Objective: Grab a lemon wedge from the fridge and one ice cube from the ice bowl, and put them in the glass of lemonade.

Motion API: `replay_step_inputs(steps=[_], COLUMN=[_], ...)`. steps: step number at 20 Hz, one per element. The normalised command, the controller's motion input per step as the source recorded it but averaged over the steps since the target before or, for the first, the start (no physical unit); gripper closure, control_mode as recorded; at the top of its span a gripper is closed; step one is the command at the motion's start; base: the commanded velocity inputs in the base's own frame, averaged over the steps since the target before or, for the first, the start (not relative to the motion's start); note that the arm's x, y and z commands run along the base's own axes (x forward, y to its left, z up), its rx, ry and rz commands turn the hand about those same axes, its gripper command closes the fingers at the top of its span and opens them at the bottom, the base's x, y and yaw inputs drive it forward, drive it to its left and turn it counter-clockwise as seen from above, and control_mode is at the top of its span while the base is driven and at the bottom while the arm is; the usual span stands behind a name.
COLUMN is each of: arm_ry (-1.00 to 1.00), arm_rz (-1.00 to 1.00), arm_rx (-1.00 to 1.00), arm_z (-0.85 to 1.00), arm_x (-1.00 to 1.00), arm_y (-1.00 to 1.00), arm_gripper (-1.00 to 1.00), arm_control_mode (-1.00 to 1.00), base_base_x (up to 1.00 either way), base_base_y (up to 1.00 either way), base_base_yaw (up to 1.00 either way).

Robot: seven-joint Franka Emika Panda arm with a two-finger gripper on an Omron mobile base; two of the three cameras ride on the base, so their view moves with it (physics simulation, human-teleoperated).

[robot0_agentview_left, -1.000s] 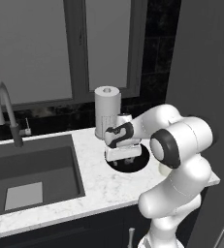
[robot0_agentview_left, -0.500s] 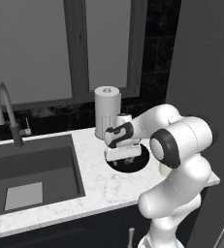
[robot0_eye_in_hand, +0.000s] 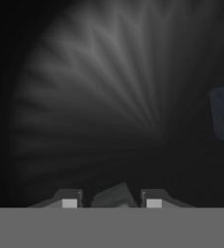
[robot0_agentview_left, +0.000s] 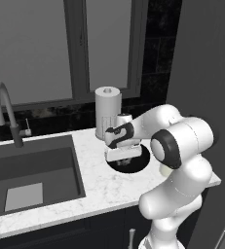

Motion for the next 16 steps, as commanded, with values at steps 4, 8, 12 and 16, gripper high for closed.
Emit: replay_step_inputs(steps=[4, 8, 12, 16], arm_ry=[0.03, 0.00, -0.10, -0.27], arm_rz=[0.00, 0.00, 0.00, 0.00], arm_rx=[0.00, 0.00, 0.00, 0.00], arm_z=[0.00, 0.00, 0.35, 0.96], arm_x=[0.00, 0.00, -0.14, -0.66], arm_y=[0.01, 0.01, 0.00, 0.00], arm_gripper=[1.00, 1.00, 1.00, 1.00], arm_control_mode=[-1.00, -1.00, -1.00, -1.00], base_base_x=[0.00, 0.00, 0.00, 0.00], base_base_y=[0.00, 0.00, 0.00, 0.00], base_base_yaw=[0.00, 0.00, 0.00, 0.00])
